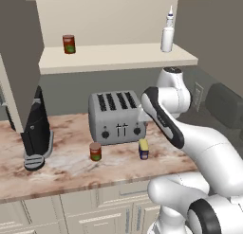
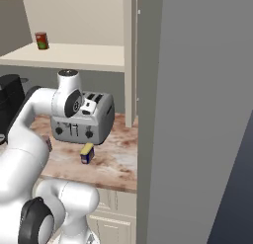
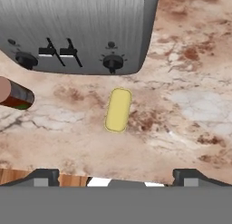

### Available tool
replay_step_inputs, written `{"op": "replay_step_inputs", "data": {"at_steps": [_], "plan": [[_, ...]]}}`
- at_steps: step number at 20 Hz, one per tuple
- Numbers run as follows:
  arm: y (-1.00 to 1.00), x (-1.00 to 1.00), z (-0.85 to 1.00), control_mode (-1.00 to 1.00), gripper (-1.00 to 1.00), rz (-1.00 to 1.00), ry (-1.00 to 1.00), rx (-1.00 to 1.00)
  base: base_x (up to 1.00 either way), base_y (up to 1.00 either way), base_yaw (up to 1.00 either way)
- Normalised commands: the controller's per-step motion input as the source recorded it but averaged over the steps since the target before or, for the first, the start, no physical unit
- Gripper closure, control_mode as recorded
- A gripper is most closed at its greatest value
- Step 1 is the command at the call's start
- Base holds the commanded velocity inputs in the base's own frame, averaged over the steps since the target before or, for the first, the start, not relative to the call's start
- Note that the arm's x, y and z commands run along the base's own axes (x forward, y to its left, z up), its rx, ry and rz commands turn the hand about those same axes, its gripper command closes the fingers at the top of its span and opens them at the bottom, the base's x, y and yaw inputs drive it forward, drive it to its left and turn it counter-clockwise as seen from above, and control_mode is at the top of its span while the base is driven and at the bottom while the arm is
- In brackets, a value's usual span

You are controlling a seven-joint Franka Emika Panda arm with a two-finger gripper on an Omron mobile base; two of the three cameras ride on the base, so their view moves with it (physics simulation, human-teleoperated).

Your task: Pick the cans from the counter and place them in their designated side in the cabinet.

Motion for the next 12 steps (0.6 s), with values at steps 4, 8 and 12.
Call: {"op": "replay_step_inputs", "data": {"at_steps": [4,8,12], "plan": [[0.01,0.00,-0.12,-1.00,-1.00,0.00,-0.02,0.00,0.00,0.00,0.00],[0.01,0.00,-0.16,-1.00,-1.00,0.00,-0.02,0.00,0.00,0.00,0.00],[0.01,0.03,-0.16,-1.00,-1.00,0.00,-0.02,0.00,0.00,0.00,0.00]]}}
